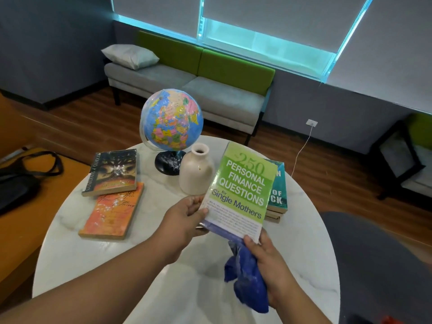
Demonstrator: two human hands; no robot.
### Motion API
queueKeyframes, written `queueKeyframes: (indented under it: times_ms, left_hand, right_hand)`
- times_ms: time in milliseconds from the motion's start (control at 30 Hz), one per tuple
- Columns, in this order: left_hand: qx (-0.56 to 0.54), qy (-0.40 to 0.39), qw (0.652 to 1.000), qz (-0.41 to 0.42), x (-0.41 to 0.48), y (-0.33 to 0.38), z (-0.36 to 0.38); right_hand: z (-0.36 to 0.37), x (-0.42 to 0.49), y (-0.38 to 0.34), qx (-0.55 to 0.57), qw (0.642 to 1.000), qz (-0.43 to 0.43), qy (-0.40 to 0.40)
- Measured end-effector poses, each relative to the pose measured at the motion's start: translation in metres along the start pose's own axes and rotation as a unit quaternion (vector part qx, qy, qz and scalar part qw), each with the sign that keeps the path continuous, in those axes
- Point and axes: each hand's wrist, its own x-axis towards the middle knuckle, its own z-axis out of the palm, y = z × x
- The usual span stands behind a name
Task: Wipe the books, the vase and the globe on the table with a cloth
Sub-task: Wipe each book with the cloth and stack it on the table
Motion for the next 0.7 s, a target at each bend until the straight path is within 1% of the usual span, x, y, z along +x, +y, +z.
queueKeyframes:
  times_ms: [133,200,333,433,567,700]
  left_hand:
    - [0.032,-0.060,0.998,0.005,0.009,0.011,0.008]
    - [0.064,-0.065,0.996,0.010,0.013,0.015,0.008]
    - [0.102,-0.030,0.994,-0.001,0.011,0.009,-0.005]
    - [0.101,0.012,0.995,-0.022,0.001,-0.006,-0.020]
    - [0.106,0.053,0.992,-0.044,-0.013,-0.024,-0.043]
    - [0.124,0.077,0.986,-0.075,-0.024,-0.036,-0.066]
  right_hand:
    - [-0.020,0.015,-0.020,0.030,0.999,-0.016,0.018]
    - [-0.032,0.030,-0.034,0.039,0.998,-0.022,0.033]
    - [-0.053,0.062,-0.064,0.029,0.997,-0.024,0.065]
    - [-0.068,0.084,-0.078,0.005,0.995,0.016,0.094]
    - [-0.079,0.109,-0.080,-0.056,0.990,0.061,0.118]
    - [-0.084,0.131,-0.070,-0.107,0.974,0.080,0.185]
